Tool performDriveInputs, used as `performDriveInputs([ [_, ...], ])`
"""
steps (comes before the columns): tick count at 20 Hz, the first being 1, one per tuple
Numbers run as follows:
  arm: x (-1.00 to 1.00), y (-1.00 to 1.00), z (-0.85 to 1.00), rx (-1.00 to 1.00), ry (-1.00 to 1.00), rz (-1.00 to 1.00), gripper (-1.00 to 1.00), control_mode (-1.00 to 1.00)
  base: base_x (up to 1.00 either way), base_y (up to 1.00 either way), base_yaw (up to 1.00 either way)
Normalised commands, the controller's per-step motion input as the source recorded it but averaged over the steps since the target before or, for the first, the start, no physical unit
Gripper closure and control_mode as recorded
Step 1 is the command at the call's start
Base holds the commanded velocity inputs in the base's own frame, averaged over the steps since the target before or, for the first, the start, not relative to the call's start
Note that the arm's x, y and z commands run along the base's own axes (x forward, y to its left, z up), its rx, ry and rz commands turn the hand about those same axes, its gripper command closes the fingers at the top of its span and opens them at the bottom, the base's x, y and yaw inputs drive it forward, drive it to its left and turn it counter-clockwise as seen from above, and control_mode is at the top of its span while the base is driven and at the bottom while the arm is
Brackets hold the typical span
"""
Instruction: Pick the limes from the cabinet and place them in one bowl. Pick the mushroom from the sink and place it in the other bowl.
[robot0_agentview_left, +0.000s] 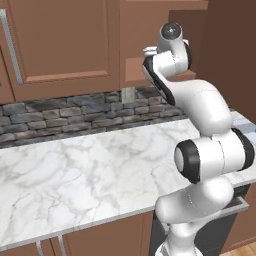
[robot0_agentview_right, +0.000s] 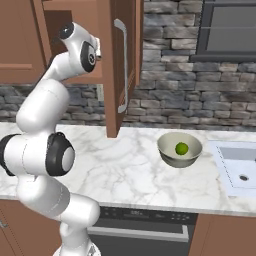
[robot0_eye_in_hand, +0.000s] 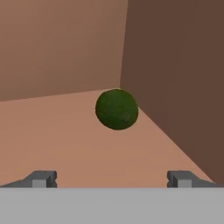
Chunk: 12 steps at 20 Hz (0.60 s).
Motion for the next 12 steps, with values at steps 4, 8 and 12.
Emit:
performDriveInputs([
  [4,0.37,-0.20,-0.06,0.00,-0.02,-0.01,-1.00,-1.00,0.00,0.00,0.00],
  [8,0.40,-0.22,-0.01,0.00,0.00,-0.01,-1.00,-1.00,0.00,0.00,0.00],
  [12,0.40,-0.15,-0.01,0.00,0.00,-0.01,-1.00,-1.00,0.00,0.00,0.00],
])
